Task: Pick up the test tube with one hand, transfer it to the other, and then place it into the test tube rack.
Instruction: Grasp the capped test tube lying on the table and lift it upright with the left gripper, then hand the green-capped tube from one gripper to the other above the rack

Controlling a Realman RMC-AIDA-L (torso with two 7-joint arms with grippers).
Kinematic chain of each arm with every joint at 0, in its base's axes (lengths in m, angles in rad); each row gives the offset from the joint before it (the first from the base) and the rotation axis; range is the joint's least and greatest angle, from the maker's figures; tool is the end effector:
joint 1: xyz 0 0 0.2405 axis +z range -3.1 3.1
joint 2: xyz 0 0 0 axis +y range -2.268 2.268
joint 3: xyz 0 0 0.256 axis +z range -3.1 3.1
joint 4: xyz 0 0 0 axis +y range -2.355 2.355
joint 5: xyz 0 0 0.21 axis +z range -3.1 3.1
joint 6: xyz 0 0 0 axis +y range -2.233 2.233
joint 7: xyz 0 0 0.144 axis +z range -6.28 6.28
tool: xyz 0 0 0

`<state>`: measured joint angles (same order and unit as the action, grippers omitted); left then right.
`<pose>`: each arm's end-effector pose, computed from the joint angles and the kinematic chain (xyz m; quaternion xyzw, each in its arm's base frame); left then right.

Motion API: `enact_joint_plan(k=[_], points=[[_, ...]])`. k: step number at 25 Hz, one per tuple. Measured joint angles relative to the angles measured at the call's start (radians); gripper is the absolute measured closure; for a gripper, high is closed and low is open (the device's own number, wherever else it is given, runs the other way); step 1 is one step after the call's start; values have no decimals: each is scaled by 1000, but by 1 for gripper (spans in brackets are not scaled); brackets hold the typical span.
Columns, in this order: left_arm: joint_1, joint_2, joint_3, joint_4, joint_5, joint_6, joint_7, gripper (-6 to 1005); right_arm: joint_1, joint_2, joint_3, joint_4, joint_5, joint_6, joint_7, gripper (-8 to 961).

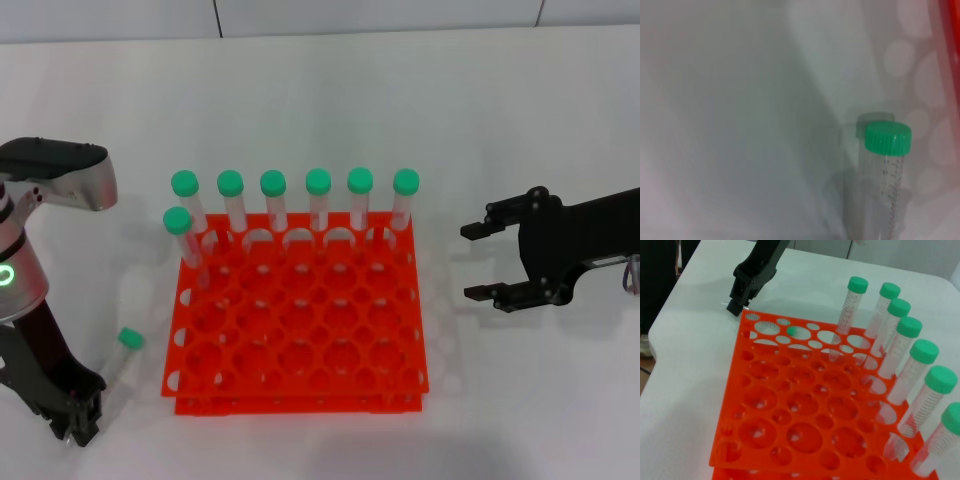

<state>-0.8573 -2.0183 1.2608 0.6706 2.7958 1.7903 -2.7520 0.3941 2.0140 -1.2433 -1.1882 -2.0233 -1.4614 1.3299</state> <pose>-0.2536 0.3259 -0.0053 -0.7406 -0.5456 0.3912 0.0300 0.2242 0.3288 0.0136 -0.9905 -0.0734 0.0222 0.1145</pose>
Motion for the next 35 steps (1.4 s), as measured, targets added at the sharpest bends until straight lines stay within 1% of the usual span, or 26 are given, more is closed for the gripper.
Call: enact_joint_plan(k=[5,6,9,12,13,16,20,23,24,26,27,32,35], points=[[8,0,-7,9,-2,-4,0,808,0,0,0,0,0,0,0,318],[13,0,-12,12,-2,-4,1,808,0,-1,1,-1,0,1,0,318],[49,3,-36,55,-6,-2,6,809,-2,-1,5,-2,0,1,1,318],[130,3,-66,180,-9,18,8,809,-1,-1,8,-8,0,-2,11,318],[145,3,-75,212,-6,22,8,809,-1,-1,8,-10,1,-3,14,318],[222,-2,-115,377,-7,48,21,809,2,-1,9,-17,2,-6,36,317],[308,-10,-124,557,-38,64,38,809,7,-2,9,-20,2,-9,51,317],[354,-11,-127,658,-72,66,51,809,7,-2,8,-29,6,-12,69,317],[354,-11,-127,658,-72,66,51,808,7,-1,8,-32,6,-15,80,317],[398,-15,-142,784,-117,67,80,808,8,-2,8,-38,6,-23,97,317],[403,-15,-146,799,-121,67,84,808,8,-2,9,-43,7,-31,107,317],[468,-29,-201,974,-227,59,183,808,8,-3,9,-72,9,-51,163,318],[494,-41,-260,1020,-297,45,281,808,11,-3,16,-83,11,-63,198,318]])
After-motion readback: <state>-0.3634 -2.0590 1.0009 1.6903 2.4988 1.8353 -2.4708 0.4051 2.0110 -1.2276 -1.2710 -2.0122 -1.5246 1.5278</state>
